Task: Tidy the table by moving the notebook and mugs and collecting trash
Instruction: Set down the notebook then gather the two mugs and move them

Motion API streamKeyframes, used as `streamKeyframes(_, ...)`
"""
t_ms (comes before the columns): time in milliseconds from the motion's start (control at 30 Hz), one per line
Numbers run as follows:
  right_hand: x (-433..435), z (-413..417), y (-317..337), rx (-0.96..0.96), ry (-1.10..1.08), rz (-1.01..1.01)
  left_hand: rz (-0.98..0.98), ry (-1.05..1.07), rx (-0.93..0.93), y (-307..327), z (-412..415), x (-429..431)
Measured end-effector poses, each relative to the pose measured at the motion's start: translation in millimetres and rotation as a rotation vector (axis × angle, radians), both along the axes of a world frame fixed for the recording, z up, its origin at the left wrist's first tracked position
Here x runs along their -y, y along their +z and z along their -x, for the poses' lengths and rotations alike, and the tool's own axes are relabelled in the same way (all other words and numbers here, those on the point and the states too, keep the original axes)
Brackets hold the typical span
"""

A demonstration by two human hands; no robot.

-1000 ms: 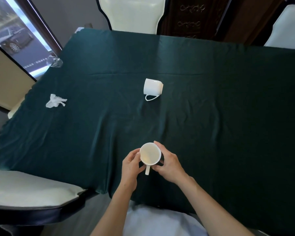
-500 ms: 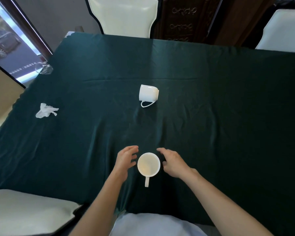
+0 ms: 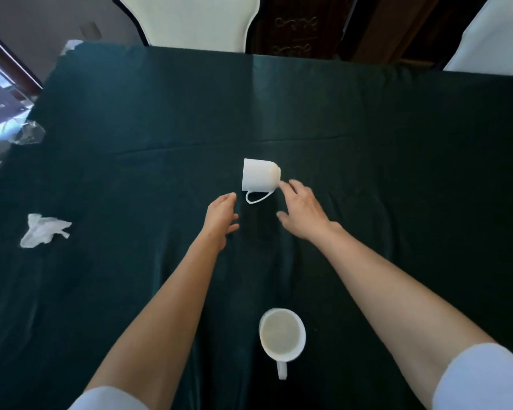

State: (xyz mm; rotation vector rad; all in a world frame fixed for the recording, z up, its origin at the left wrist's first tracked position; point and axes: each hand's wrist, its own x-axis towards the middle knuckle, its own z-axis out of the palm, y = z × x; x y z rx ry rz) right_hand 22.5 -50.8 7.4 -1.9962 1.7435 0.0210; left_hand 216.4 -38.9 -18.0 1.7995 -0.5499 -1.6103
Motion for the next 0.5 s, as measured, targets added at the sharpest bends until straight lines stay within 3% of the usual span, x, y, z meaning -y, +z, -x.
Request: streamKeyframes(500,86,-63,-18,-0.166,0.055,-0.010,-0.102,0.001,-0.223,-25,5,61)
